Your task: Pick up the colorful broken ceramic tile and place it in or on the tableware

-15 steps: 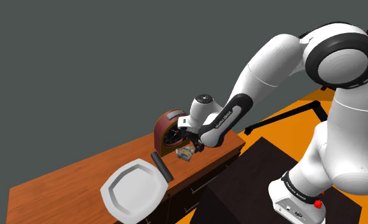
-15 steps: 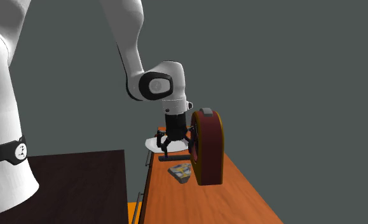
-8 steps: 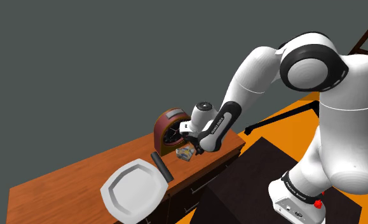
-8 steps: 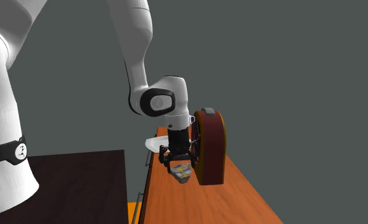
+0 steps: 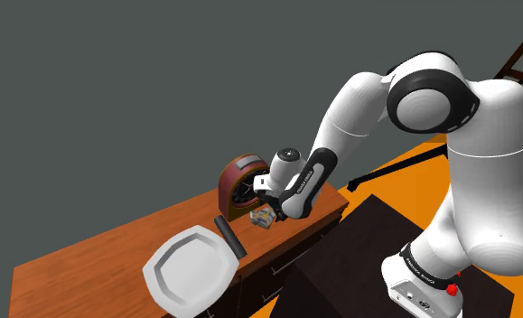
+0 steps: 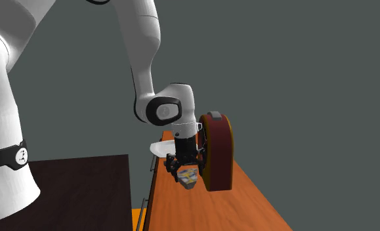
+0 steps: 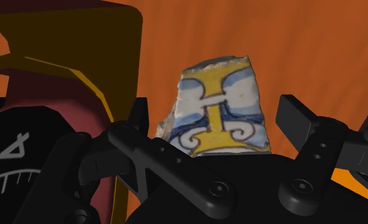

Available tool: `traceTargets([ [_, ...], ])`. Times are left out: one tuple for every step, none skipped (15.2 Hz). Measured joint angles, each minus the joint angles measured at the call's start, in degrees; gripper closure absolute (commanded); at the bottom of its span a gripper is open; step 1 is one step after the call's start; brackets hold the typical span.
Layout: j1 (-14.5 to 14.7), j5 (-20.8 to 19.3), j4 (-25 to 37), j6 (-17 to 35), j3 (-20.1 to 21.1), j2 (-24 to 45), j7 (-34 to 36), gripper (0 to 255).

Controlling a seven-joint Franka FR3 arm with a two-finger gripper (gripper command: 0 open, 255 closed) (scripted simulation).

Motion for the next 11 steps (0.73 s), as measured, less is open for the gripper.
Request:
traceTargets([
  [-0.15,-0.08,-0.05,0.02,0.08,-0.04,-0.17,0],
  [-0.2,-0.12,-0.11,0.1,0.15,-0.05,-0.22,0],
  [-0.15,-0.11,-0.15,0.3,0.15,0.01,-0.16,255],
  [-0.13,-0.1,-0.24,0.57,0.15,0.04,-0.13,255],
  [-0.08,-0.08,-0.22,0.68,0.13,0.05,-0.07,255],
  [-0.19,-0.09,-0.01,0.47,0.16,-0.07,-0.13,255],
  [-0.26,-0.09,0.29,0.41,0.14,-0.33,-0.16,255],
  [-0.34,-0.11,0.5,0.2,0.2,-0.41,-0.22,255],
  [-0.22,-0.08,0.65,0.02,0.15,-0.3,-0.13,255],
  [-0.15,-0.06,0.83,-0.26,0.1,-0.27,-0.06,255],
  [0.03,-0.05,0.81,-0.24,-0.01,-0.23,0.06,255],
])
